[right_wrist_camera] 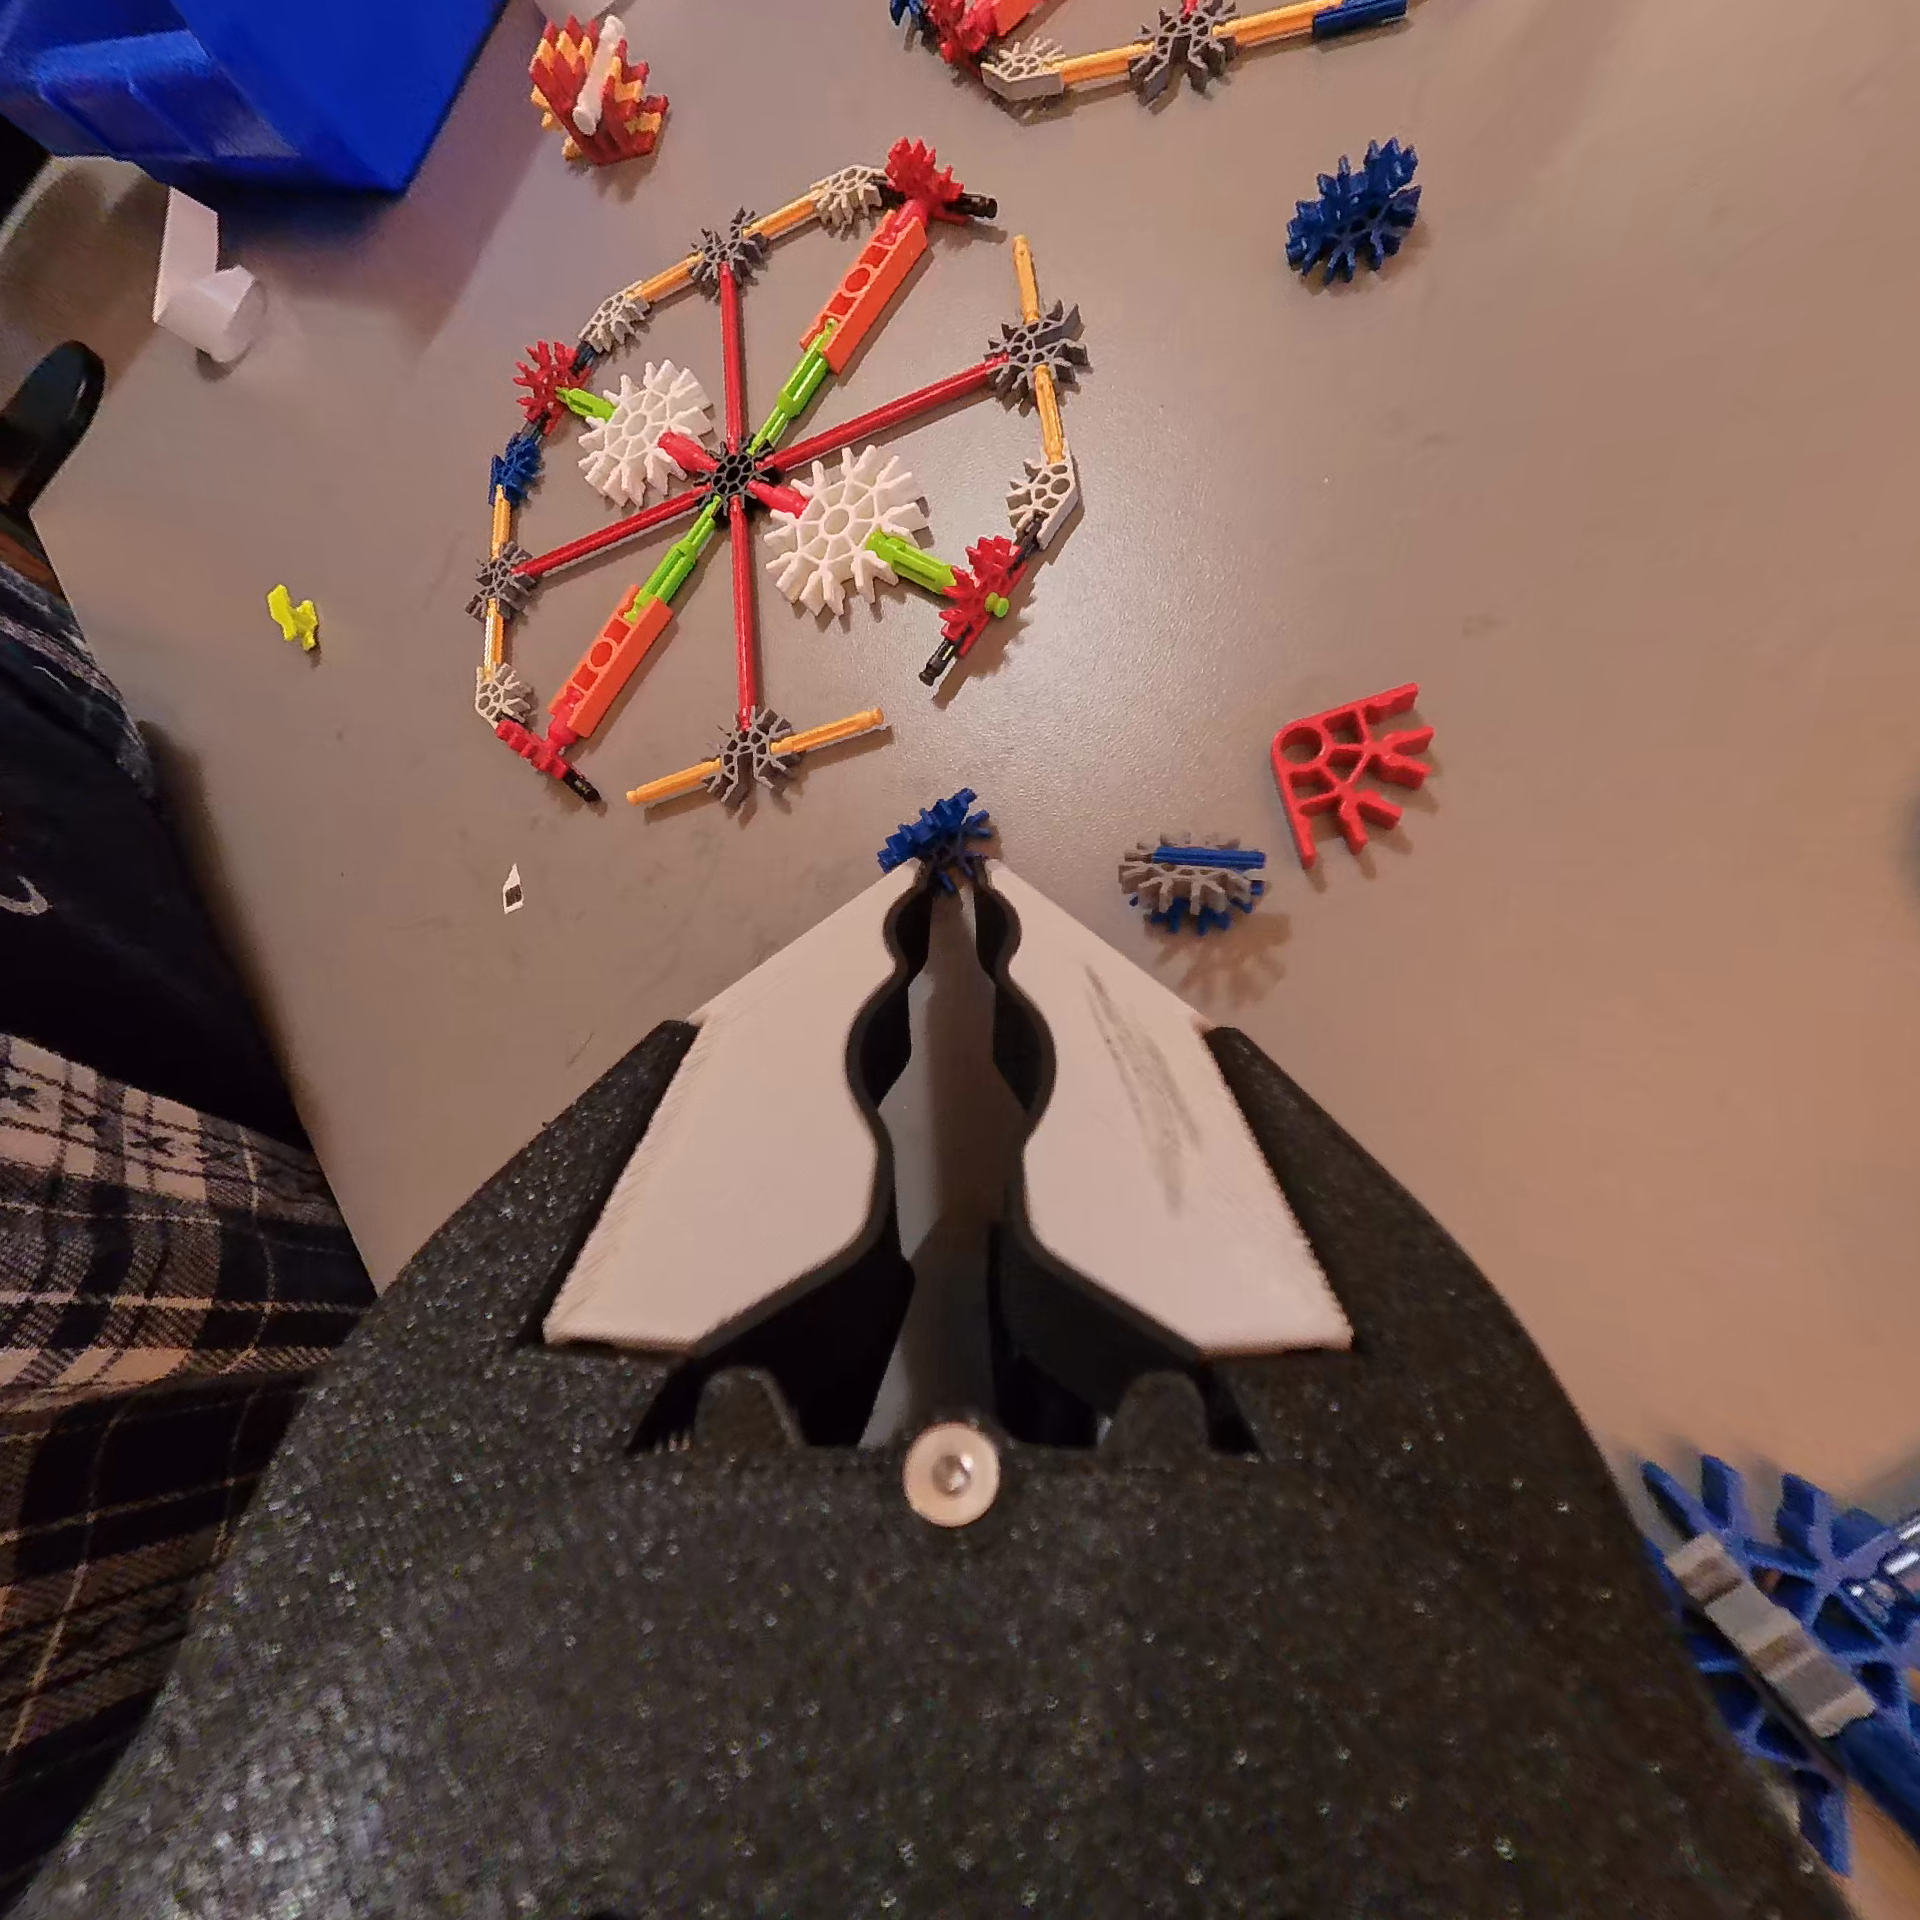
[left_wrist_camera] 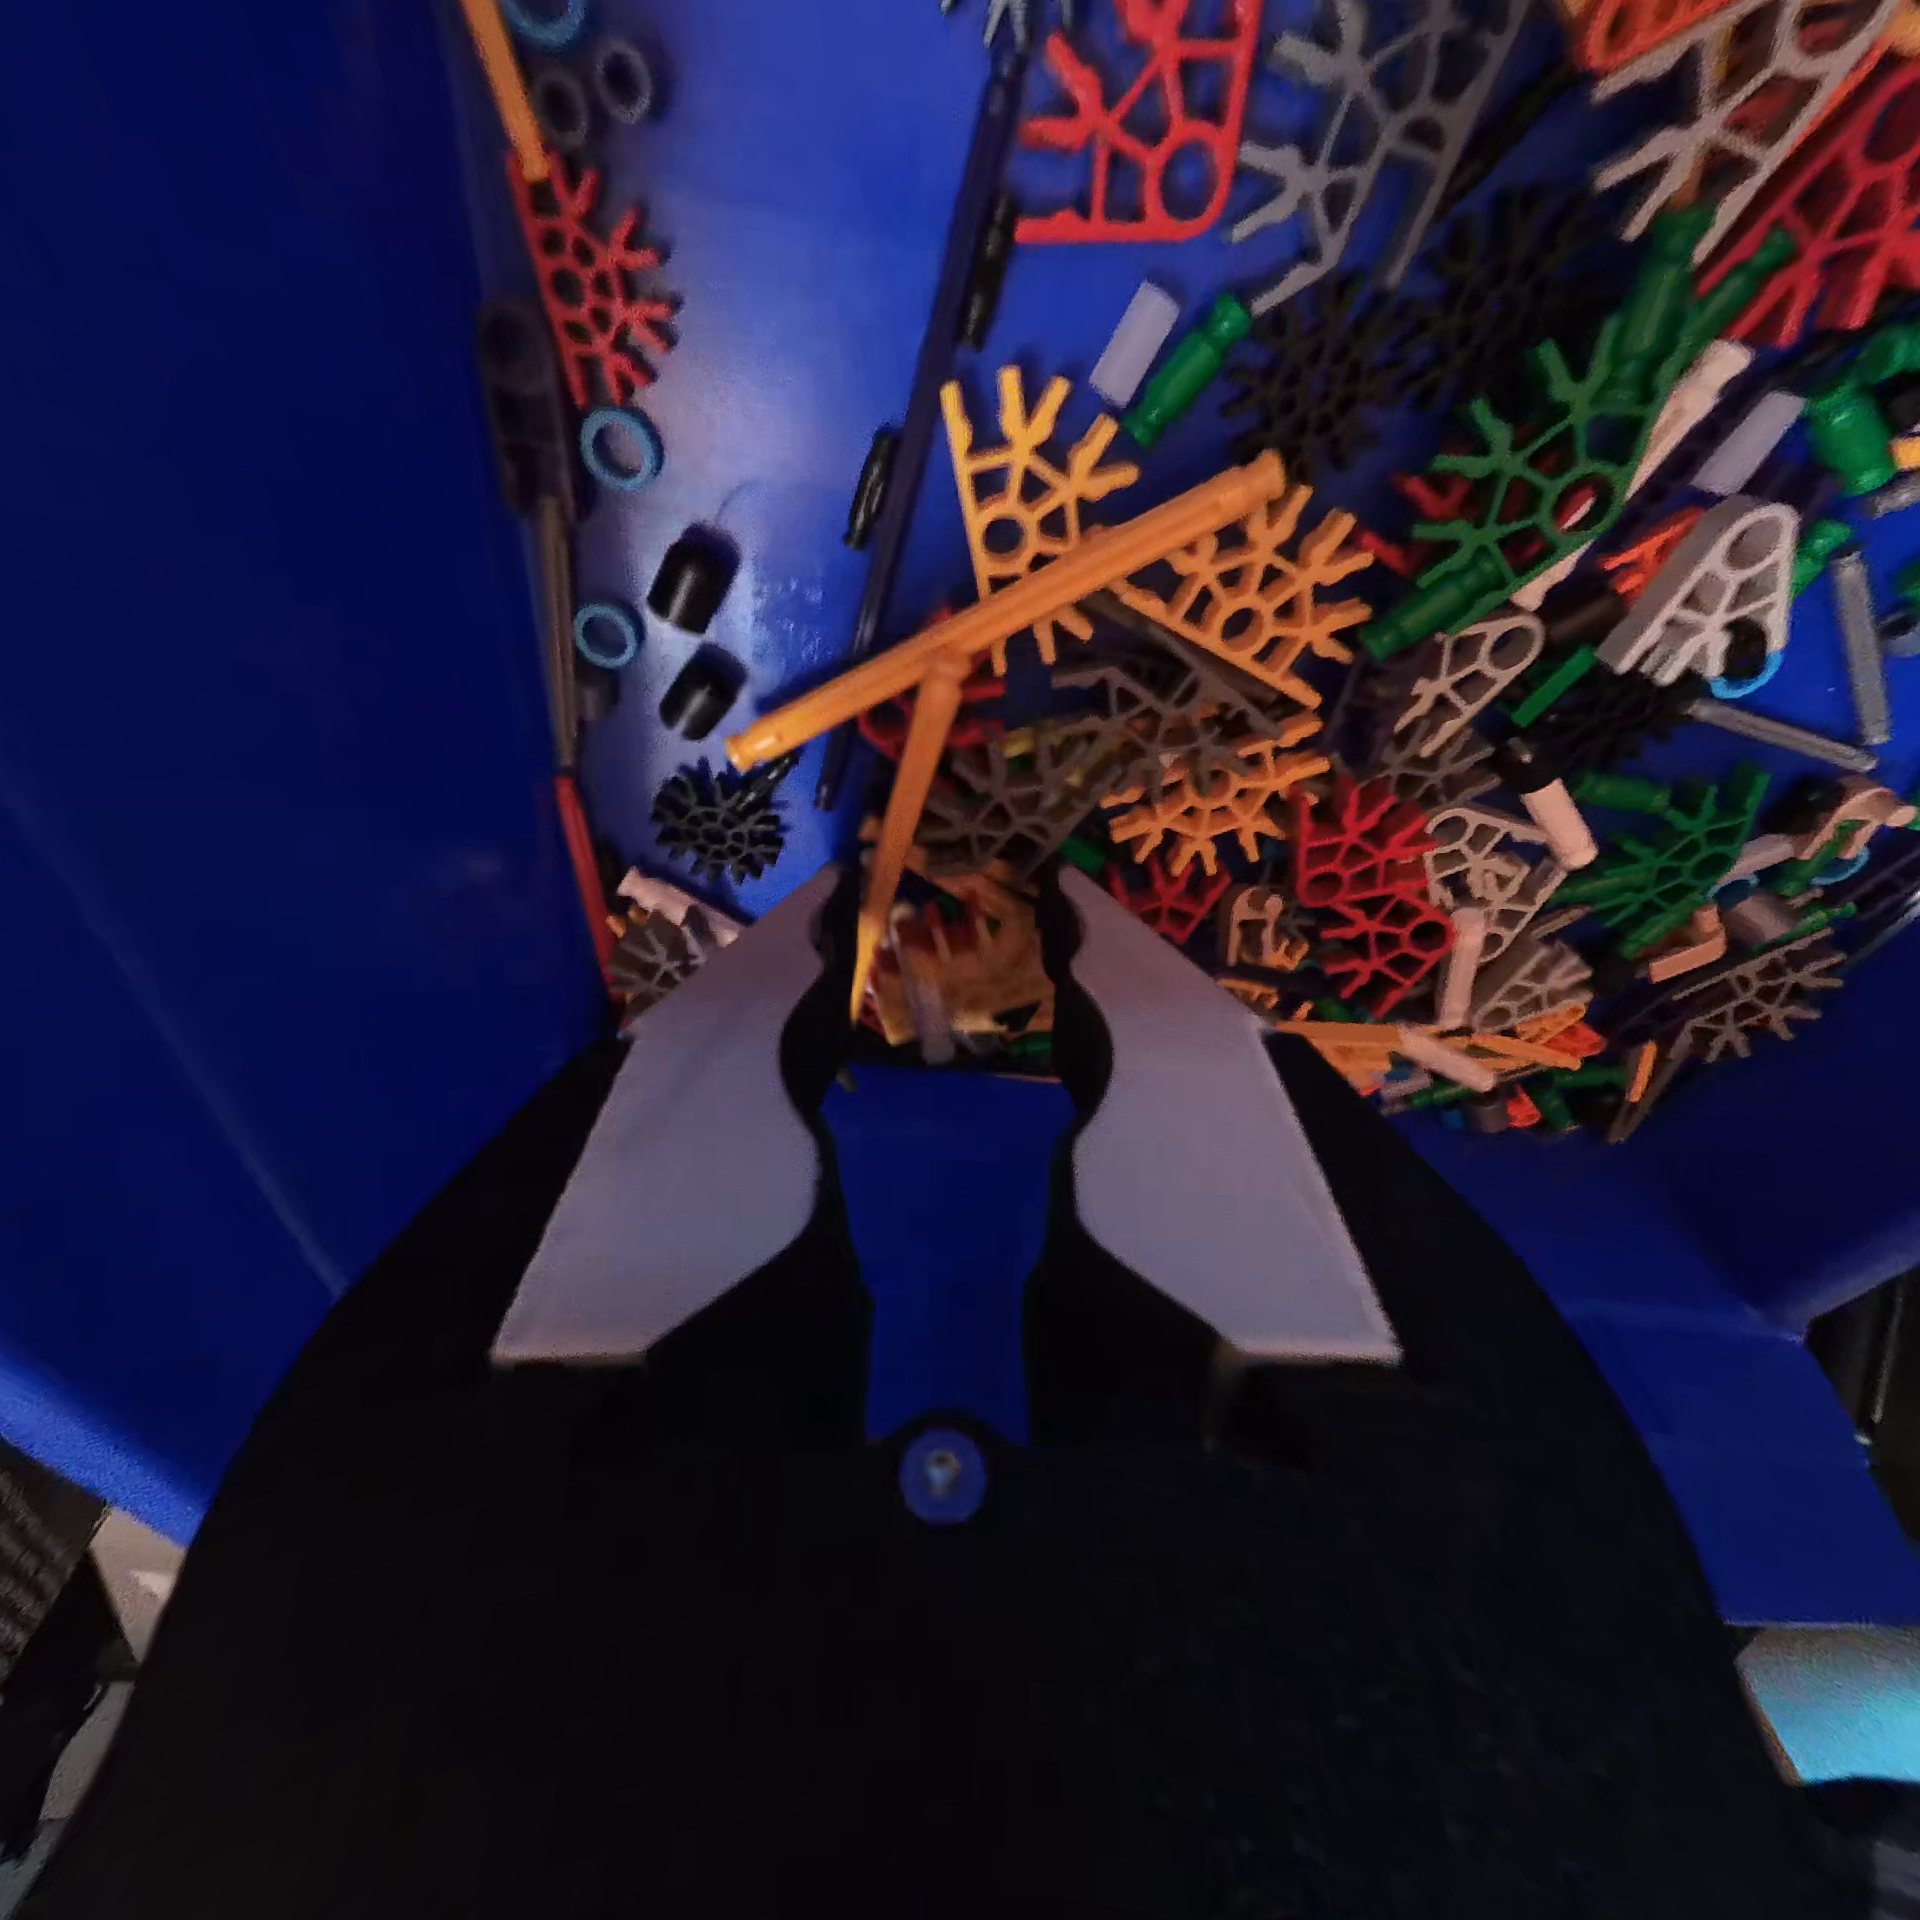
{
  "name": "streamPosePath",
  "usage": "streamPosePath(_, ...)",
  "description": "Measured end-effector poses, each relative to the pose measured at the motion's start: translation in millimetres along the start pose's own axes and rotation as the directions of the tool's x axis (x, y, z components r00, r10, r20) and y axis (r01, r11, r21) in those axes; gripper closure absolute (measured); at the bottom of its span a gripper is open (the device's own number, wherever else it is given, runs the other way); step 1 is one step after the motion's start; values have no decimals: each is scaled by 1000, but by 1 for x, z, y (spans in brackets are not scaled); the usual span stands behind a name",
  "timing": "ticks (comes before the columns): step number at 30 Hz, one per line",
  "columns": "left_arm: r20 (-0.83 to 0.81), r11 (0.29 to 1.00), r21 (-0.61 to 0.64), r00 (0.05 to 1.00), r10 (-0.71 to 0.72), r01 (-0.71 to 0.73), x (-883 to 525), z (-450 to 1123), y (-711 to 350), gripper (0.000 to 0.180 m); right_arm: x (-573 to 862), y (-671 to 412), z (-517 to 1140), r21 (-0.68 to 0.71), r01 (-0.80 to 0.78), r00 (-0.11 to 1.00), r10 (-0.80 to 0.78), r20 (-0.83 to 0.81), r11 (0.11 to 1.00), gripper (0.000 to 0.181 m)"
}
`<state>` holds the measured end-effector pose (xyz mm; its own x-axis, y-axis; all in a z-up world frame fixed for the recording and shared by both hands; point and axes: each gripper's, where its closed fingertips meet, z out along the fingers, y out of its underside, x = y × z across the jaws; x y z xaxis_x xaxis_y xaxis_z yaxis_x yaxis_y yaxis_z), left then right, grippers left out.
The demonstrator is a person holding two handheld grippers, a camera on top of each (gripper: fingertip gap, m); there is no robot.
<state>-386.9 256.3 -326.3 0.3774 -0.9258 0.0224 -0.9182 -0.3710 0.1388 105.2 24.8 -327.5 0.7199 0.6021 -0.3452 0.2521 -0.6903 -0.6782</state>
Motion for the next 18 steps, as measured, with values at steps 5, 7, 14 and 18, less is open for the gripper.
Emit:
streamPosePath(5, 18, 999, 20, 999, 43, -43, 1, -2, -8, 165, 0, 0, 0, 0, -2, 1000, 2, 2, 1000, 174)
streamPosePath(7, 16, 997, 55, 998, 56, -57, 2, -5, -14, 175, 0, 0, 0, 0, -3, 1000, 3, 3, 1000, 174)
streamPosePath(14, 46, 952, 295, 997, 68, -78, -3, -36, -60, 175, 0, 0, 0, 0, -7, 1000, 7, 8, 1000, 174)
streamPosePath(18, 85, 942, 330, 996, 30, -56, -16, -50, -62, 161, 0, 0, 0, 0, -7, 1000, 7, 9, 1000, 174)
